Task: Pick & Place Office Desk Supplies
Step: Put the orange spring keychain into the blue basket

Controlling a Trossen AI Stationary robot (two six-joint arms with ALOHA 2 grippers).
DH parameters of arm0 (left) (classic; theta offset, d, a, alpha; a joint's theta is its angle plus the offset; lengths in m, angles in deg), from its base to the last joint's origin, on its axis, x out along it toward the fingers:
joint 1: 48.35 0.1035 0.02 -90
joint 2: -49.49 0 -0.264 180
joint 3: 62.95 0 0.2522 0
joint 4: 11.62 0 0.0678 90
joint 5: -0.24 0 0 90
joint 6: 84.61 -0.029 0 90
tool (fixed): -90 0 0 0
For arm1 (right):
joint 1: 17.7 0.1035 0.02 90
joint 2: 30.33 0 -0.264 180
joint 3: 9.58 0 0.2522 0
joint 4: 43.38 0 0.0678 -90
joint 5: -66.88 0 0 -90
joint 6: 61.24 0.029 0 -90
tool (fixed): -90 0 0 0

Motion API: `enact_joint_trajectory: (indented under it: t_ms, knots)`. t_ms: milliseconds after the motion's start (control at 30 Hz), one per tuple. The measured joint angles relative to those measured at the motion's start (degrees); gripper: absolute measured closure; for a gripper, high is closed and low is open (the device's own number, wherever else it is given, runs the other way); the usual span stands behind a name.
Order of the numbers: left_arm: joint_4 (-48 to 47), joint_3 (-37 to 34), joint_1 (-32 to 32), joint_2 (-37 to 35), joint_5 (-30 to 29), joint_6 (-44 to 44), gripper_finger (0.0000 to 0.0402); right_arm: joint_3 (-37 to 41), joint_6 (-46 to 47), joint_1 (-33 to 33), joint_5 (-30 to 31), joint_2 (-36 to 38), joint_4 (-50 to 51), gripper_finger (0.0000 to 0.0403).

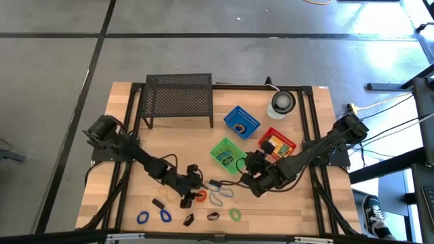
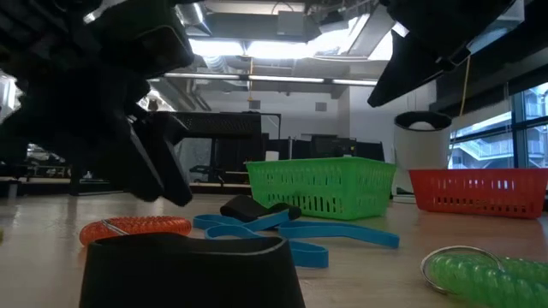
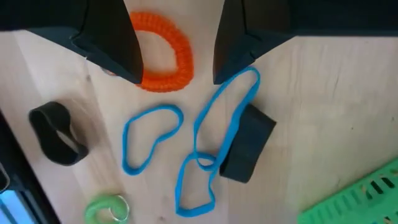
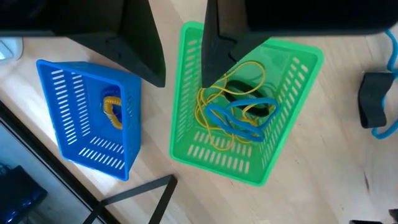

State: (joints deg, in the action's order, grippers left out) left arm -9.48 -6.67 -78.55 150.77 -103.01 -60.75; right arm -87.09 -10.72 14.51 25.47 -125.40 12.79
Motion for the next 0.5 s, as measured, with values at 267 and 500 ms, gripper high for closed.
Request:
enact_joint_trajectory:
  t_ms: [267, 500]
  knots:
    - [-1.75, 0.06, -1.26, 2.16, -2.47, -0.98, 0.0211, 0.00, 0.24, 0.00, 0.01, 0.00, -0.41, 0.0298]
    - [-2.97, 0.34, -2.43, 4.29, -6.79, -1.93, 0.0243, 0.00, 0.26, 0.00, 0.01, 0.00, -0.61, 0.0298]
